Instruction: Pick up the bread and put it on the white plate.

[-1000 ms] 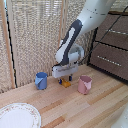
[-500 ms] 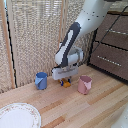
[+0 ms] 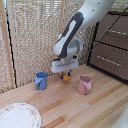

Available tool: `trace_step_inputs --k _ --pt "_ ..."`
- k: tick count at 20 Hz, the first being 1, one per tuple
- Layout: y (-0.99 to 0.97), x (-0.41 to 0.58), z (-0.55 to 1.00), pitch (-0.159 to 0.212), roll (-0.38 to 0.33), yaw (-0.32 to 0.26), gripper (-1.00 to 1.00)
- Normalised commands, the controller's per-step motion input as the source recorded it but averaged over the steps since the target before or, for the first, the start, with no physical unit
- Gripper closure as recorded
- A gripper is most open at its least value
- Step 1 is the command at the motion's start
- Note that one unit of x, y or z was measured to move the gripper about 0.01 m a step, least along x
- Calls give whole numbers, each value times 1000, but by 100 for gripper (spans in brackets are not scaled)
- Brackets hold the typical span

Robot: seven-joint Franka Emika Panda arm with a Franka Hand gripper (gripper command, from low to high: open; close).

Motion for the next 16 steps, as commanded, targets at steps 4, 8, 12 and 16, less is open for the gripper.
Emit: trace_step_inputs --k 4,8,12,16 --pt "492 -239 711 91 66 0 100" --pt "649 -351 500 59 119 0 100" --pt "699 -323 481 53 111 0 100" --pt "781 -316 383 41 72 0 100"
